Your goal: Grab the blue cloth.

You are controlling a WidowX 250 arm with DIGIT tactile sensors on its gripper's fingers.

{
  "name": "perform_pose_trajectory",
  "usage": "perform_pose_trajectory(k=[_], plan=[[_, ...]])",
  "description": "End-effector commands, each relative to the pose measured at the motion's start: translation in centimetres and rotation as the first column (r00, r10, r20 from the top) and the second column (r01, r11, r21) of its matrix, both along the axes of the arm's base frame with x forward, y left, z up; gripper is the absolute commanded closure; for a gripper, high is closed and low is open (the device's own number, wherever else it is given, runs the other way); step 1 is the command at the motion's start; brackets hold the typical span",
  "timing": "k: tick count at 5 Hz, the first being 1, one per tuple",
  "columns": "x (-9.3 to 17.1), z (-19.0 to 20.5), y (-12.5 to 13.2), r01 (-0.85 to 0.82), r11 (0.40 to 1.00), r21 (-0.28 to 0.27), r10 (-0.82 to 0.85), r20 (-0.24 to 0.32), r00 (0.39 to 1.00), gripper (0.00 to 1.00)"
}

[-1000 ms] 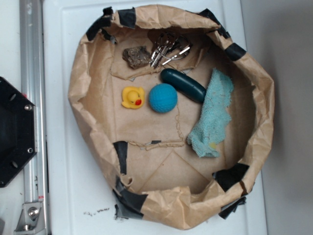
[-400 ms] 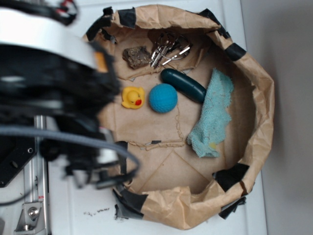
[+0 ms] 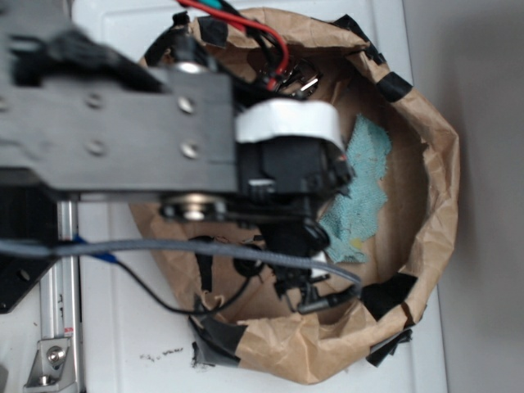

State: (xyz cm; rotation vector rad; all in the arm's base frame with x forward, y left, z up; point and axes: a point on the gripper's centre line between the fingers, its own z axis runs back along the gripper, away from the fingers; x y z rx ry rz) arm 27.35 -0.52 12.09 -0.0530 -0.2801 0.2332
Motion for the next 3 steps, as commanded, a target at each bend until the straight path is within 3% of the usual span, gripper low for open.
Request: perform_pose_trajectory(k=[1,2,3], plan=[[3.1,-4.0,1.0,-0.131,0.985,-0.111,0.132,0.004,0.991,0.00],[4.0,-5.9,1.6,-0.286,0.932,-0.222,0.289,-0.020,0.957,0.00],[5.2,-7.4,1.1,-0.304,0.931,-0.203,0.304,-0.036,0.952,0.00]])
